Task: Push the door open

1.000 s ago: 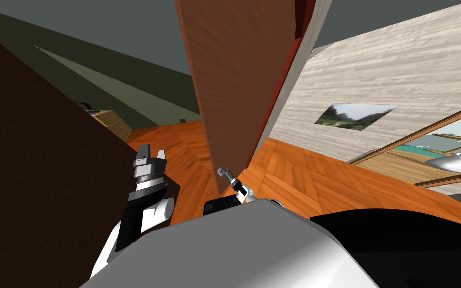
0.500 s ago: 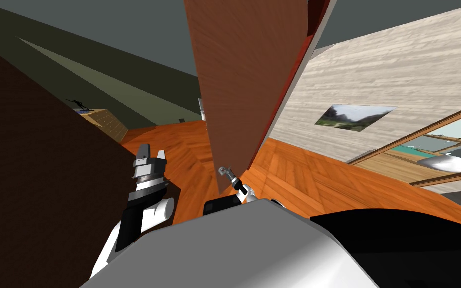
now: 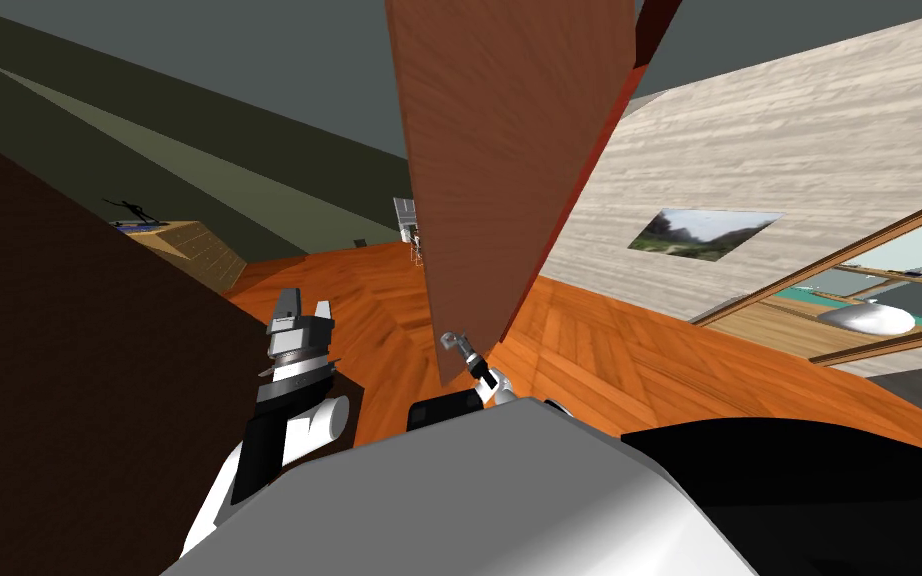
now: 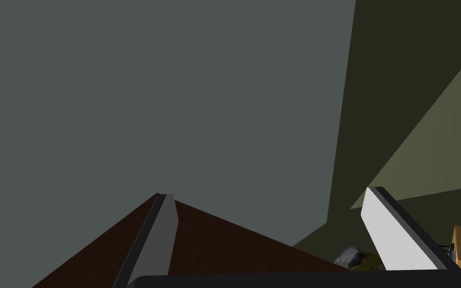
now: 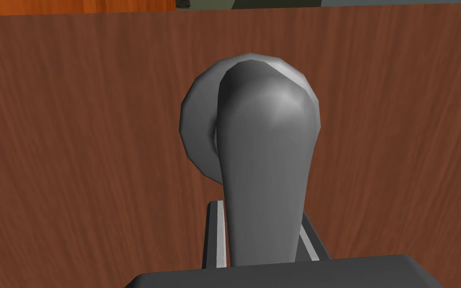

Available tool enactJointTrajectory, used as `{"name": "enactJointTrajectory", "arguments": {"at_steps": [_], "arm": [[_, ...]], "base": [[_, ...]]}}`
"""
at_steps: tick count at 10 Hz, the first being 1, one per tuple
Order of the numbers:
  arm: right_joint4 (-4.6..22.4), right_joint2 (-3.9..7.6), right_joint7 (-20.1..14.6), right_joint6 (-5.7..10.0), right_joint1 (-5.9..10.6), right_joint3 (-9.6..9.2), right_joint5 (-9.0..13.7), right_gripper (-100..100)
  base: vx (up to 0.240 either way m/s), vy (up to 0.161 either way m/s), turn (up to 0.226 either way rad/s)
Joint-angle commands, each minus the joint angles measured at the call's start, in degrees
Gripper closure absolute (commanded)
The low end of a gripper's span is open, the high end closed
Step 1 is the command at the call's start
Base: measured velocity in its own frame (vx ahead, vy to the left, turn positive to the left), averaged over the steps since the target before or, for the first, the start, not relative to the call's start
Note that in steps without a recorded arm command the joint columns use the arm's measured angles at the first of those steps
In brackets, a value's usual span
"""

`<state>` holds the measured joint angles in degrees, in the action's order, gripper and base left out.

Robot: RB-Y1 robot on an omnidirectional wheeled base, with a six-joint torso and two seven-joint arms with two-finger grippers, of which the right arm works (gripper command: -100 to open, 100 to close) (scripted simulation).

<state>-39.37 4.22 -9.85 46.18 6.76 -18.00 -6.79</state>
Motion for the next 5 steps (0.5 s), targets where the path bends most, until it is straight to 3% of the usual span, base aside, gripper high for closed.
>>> {"name": "enactJointTrajectory", "arguments": {"at_steps": [1,5], "arm": [[-0.5,0.27,0.6,-0.38,0.46,1.78,0.8,100],[0.1,-0.31,2.0,-0.69,0.71,4.44,2.0,100]], "base": [[0.109,0.111,-0.03],[0.096,0.125,-0.055]]}}
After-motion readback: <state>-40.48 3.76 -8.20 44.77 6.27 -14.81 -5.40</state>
